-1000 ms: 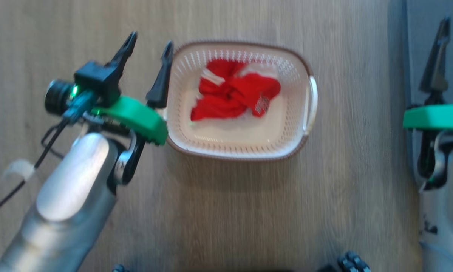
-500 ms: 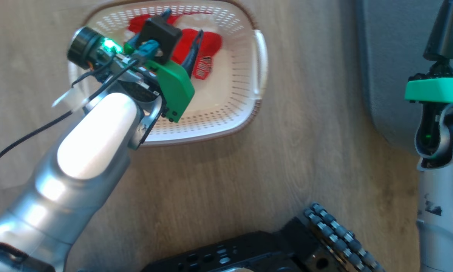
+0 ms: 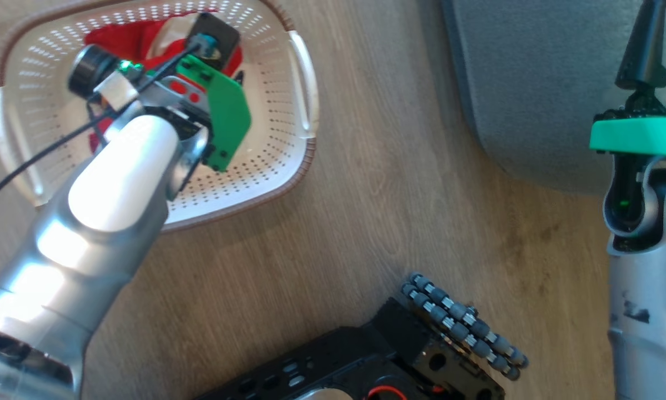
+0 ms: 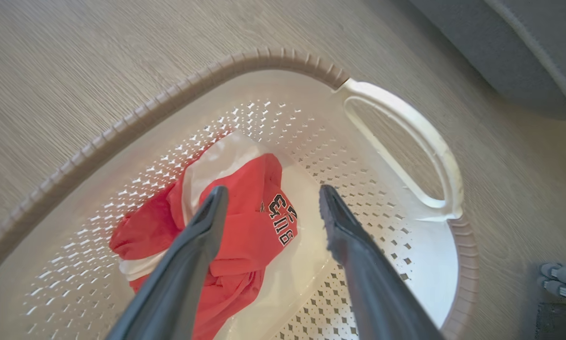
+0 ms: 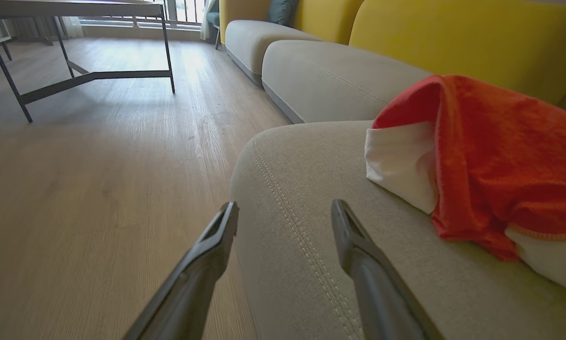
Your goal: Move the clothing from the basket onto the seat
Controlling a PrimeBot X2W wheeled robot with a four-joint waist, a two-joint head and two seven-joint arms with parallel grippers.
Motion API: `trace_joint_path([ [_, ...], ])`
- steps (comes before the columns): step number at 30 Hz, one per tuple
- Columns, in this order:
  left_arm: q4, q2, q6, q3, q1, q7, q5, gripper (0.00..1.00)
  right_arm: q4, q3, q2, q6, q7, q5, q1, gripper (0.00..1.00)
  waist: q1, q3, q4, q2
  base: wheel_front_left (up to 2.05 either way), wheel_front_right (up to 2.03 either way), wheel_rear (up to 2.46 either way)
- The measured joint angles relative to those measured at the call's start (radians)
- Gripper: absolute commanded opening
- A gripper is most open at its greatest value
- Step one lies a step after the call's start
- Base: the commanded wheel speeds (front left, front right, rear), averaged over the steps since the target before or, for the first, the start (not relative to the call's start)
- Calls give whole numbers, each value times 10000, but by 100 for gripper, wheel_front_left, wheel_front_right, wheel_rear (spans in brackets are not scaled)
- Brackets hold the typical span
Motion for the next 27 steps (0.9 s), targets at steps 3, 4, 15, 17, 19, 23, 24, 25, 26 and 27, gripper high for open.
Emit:
trace_joint_path([
  [3,299,144,2,19,-120,84,2,100,-29,13,0,0,0,71,172,100,0,193,-227,0,0,0,0],
  [4,424,173,4,31,-170,84,2,100,-29,46,2,0,0,71,212,100,1,250,-298,0,0,0,0],
  [15,1476,328,105,345,-673,71,-217,100,-253,261,4,0,0,249,310,100,0,727,-821,0,0,0,0],
  [17,1599,324,117,343,-677,69,-222,100,-286,259,4,0,0,249,320,100,0,767,-850,0,0,0,0],
  [19,1781,278,150,341,-678,65,-263,100,-320,253,4,0,0,249,373,100,0,785,-843,0,0,0,0],
  [23,2174,128,148,322,-692,-31,-378,100,-393,182,6,0,0,244,601,100,0,810,-816,0,0,0,0],
  [24,2261,90,146,313,-713,-52,-378,100,-412,161,6,0,0,240,647,100,0,813,-807,0,0,0,0],
  [25,2370,54,140,305,-755,-125,-378,100,-453,136,6,0,0,232,709,100,0,815,-799,0,0,0,0],
  [26,2481,19,132,305,-813,-174,-380,100,-466,105,8,0,0,232,743,100,0,820,-790,0,0,0,0],
  [27,2573,-10,94,309,-873,-203,-384,100,-491,63,8,0,0,230,764,100,0,829,-781,0,0,0,0],
])
